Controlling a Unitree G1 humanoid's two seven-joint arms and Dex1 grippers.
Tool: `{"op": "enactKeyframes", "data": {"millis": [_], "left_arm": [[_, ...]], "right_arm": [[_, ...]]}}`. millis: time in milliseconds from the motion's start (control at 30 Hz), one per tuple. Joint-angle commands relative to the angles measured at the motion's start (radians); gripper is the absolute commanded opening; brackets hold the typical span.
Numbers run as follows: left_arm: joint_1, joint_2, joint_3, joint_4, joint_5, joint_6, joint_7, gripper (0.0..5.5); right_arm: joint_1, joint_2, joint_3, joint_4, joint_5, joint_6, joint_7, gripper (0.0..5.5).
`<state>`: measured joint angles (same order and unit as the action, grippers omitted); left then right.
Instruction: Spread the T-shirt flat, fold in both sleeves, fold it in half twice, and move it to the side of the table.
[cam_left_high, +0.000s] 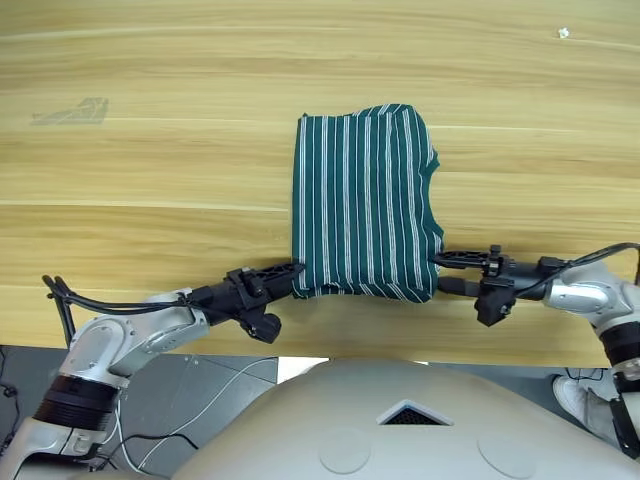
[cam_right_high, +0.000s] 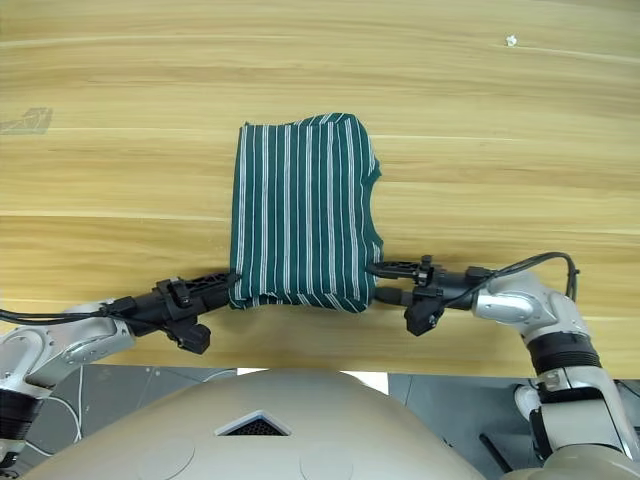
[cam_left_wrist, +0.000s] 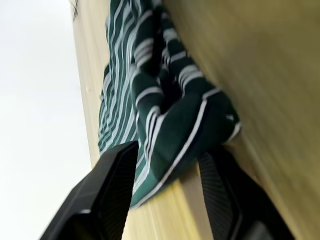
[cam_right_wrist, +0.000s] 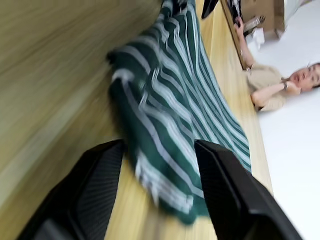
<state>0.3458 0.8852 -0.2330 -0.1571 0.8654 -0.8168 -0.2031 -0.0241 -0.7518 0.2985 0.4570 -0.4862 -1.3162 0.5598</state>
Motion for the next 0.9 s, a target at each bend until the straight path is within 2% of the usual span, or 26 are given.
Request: {"op": "enactKeyframes", "data": {"millis": [33, 300, 333, 600, 767, 900], "left_arm": [[-0.011, 0.025, -0.066, 0.036, 0.075, -0.013, -0.050, 2.16], [-0.025, 0.065, -0.098, 0.050, 0.090, -0.018, -0.052, 2.16], [-0.019, 0.069, -0.098, 0.054, 0.084, -0.015, -0.054, 1.97], [-0.020, 0.074, -0.112, 0.080, 0.073, 0.005, -0.052, 0.63], [-0.026, 0.075, -0.116, 0.082, 0.067, 0.008, -0.054, 0.14], [-0.029, 0.074, -0.115, 0.079, 0.042, 0.013, -0.062, 0.01]], "right_arm": [[-0.038, 0.008, 0.090, 0.035, -0.044, 0.044, 0.034, 2.62], [-0.067, -0.021, 0.178, 0.059, -0.054, 0.052, 0.030, 2.62], [-0.067, -0.026, 0.180, 0.054, -0.066, 0.051, 0.025, 2.67], [-0.068, -0.042, 0.212, 0.056, -0.078, 0.058, 0.011, 1.10], [-0.073, -0.041, 0.224, 0.062, -0.078, 0.064, -0.002, 0.06], [-0.084, -0.031, 0.235, 0.064, -0.070, 0.075, -0.004, 0.00]]}}
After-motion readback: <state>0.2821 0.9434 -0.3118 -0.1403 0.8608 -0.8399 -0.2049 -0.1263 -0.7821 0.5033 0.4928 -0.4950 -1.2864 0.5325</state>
